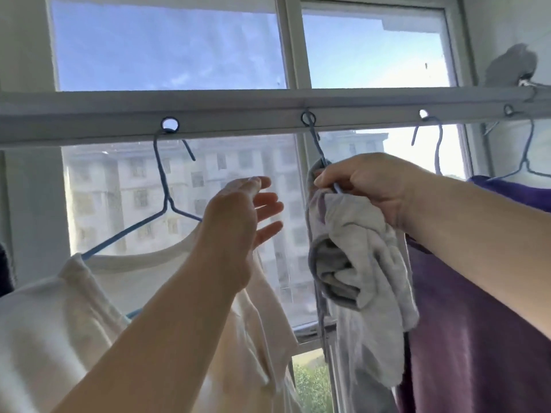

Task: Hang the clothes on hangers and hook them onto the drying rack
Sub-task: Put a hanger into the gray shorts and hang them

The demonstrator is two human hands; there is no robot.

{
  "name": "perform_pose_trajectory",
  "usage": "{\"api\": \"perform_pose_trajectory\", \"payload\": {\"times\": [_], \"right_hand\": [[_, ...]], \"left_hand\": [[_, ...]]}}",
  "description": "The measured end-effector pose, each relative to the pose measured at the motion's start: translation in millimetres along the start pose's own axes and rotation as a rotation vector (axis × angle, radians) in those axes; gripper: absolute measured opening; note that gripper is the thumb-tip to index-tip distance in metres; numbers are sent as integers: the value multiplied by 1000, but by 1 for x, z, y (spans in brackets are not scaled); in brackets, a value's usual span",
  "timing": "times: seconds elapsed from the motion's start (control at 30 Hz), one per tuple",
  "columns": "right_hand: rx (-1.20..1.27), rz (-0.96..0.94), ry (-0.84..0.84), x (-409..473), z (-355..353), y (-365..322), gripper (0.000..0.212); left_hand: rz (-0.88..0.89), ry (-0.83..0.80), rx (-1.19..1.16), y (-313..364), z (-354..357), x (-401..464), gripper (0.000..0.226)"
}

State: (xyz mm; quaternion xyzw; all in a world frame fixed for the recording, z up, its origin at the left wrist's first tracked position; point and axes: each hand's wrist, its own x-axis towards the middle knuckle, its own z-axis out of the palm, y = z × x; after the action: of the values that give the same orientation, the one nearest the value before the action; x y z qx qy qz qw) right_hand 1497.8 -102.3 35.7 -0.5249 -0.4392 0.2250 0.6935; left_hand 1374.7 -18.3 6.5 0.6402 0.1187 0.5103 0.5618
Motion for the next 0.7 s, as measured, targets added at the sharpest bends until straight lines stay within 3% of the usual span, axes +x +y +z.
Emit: {"api": "perform_pose_trajectory", "payload": {"times": [0.1, 0.3, 0.53, 0.7], "right_hand": [[1, -17, -54, -7, -13, -5, 15], [-25, -108, -249, -14, -26, -17, 15], [-321, -86, -22, -41, -58, 7, 22], [-949, -34, 32, -60, -64, 54, 17]], "left_hand": [[-42, -35, 32, -9, -1, -1, 27], [-83, -73, 41, -23, 11, -4, 23], [62, -30, 102, -49, 16, -12, 16], [199, -42, 405, -83, 20, -29, 17]]}}
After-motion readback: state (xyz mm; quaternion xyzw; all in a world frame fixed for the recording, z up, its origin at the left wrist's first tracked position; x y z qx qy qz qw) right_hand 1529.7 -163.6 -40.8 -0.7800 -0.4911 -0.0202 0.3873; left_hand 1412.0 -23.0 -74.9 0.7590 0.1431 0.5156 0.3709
